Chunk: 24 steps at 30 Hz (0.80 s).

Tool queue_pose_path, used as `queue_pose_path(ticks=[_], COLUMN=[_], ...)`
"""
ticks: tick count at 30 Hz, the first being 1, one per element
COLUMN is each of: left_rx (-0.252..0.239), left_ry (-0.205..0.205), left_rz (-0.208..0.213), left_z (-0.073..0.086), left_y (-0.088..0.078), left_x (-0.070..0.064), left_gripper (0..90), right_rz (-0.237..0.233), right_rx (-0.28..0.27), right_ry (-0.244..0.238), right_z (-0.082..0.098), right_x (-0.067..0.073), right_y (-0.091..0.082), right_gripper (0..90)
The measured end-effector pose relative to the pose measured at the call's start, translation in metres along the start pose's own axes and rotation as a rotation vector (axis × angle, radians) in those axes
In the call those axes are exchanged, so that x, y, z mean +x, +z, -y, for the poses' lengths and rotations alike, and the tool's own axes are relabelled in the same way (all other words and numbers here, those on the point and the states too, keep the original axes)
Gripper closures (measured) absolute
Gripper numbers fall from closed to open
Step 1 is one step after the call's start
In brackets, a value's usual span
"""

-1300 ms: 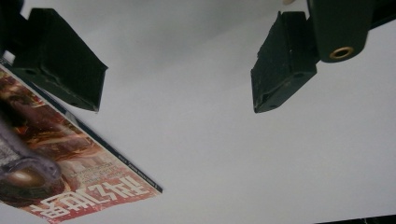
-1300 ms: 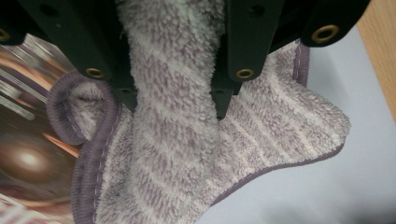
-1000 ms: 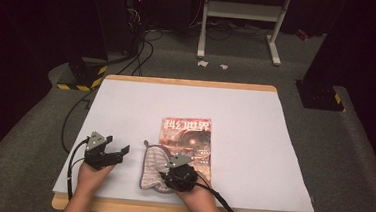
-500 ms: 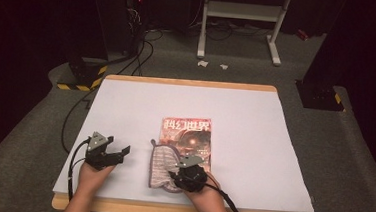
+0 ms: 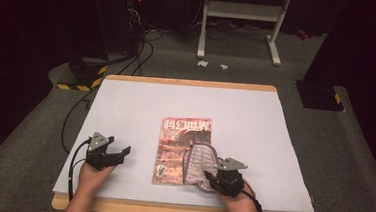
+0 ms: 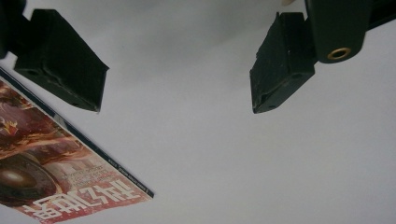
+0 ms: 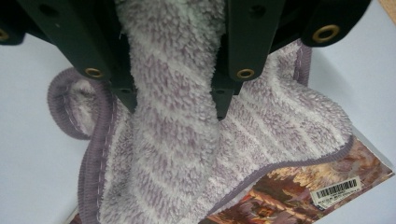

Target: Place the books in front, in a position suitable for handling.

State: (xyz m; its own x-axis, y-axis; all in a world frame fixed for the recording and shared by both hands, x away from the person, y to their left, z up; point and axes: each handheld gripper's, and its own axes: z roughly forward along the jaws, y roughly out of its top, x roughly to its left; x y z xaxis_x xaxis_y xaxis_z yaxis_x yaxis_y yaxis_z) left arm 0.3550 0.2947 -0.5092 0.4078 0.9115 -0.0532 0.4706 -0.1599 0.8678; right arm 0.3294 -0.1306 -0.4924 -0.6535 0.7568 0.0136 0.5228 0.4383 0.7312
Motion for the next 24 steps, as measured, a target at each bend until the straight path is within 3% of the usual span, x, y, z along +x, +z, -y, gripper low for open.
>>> queue_pose_path(ticks=[15, 24], left_rx=[0.001, 0.001], left_ry=[-0.001, -0.001], left_rz=[0.003, 0.004], left_z=[0.000, 0.000], left_y=[0.000, 0.000], left_x=[0.000, 0.000], left_gripper=[19.0, 19.0], right_rz=[0.032, -0.043], right_rx=[0.016, 0.008], right_ry=[-0.081, -0.145], right_z=[-0.016, -0.034], right_x=[0.020, 0.054], right_y=[0.014, 0.037], right_gripper=[65.4, 65.5])
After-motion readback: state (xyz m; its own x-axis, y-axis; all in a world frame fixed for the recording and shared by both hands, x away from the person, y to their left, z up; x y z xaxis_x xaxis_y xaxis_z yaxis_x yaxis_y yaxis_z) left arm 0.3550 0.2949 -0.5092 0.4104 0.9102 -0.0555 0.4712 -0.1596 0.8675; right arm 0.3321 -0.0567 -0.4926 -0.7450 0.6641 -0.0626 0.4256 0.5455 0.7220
